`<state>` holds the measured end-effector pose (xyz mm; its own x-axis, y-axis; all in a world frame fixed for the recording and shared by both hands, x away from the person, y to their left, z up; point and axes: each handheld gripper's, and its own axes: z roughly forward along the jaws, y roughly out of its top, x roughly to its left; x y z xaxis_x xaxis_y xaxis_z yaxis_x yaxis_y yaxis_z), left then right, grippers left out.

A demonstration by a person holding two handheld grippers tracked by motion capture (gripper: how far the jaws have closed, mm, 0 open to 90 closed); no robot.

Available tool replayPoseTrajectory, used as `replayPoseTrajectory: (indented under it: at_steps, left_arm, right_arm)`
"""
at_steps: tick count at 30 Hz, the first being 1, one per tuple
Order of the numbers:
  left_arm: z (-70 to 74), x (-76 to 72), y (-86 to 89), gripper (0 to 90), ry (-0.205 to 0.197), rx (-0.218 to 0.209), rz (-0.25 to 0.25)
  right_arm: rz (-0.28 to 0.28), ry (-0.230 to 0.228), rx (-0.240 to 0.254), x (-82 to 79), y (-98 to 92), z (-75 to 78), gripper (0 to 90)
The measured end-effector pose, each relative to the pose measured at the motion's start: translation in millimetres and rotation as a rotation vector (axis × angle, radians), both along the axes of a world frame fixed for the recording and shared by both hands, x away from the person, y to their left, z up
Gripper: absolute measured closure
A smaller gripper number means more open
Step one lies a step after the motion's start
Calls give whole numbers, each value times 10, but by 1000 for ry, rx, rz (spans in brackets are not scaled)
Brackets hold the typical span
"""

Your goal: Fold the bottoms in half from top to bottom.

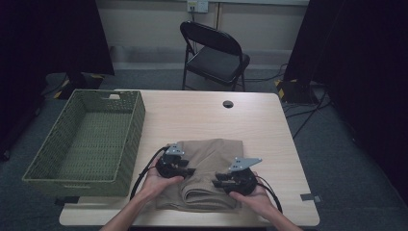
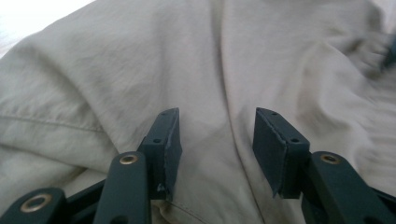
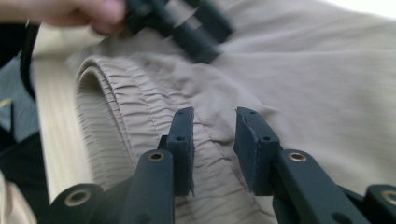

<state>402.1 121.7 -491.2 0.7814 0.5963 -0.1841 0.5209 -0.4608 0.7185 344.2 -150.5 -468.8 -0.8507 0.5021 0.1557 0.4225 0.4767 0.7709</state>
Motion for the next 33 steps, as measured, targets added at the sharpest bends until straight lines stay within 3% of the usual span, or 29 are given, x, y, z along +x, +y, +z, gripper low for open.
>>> replayPoseTrajectory:
  at_steps: [7, 10, 11, 13, 14, 15, 18, 22, 26, 28, 31, 33]
  left_arm:
    - [-16, 40, 35, 507, 15, -23, 11]
    - [4, 53, 72, 451, 2, -32, 51]
    - [13, 68, 106, 454, 10, -55, 53]
    - [30, 89, 169, 528, 9, -73, 65]
    - [34, 103, 199, 642, 8, -86, 47]
    - [34, 114, 221, 686, 8, -81, 51]
    - [60, 145, 293, 716, 4, -102, 92]
    - [87, 178, 367, 716, -1, -103, 131]
    - [50, 207, 370, 648, 5, -74, 161]
    - [117, 234, 414, 640, -9, -104, 182]
    - [208, 290, 541, 722, -21, -156, 200]
    - [172, 327, 587, 730, -5, -131, 237]
  right_arm:
    - [70, 13, -90, -71, 97, -161, 598]
    - [70, 30, -96, -31, 102, -187, 592]
    - [70, 37, -94, -27, 98, -188, 592]
    - [79, 25, -94, -33, 95, -184, 588]
    - [81, 18, -98, -36, 97, -178, 571]
    - [81, 19, -105, -32, 97, -163, 542]
    - [52, -7, -77, -14, 70, -90, 501]
    - [-45, -41, -9, 75, -35, 13, 505]
    - [-92, -35, -41, 153, -66, -48, 503]
    - [-90, -25, -65, 172, -50, -91, 495]
    - [-74, -5, -103, 180, -18, -149, 486]
    - [-65, 2, -127, 174, -6, -185, 486]
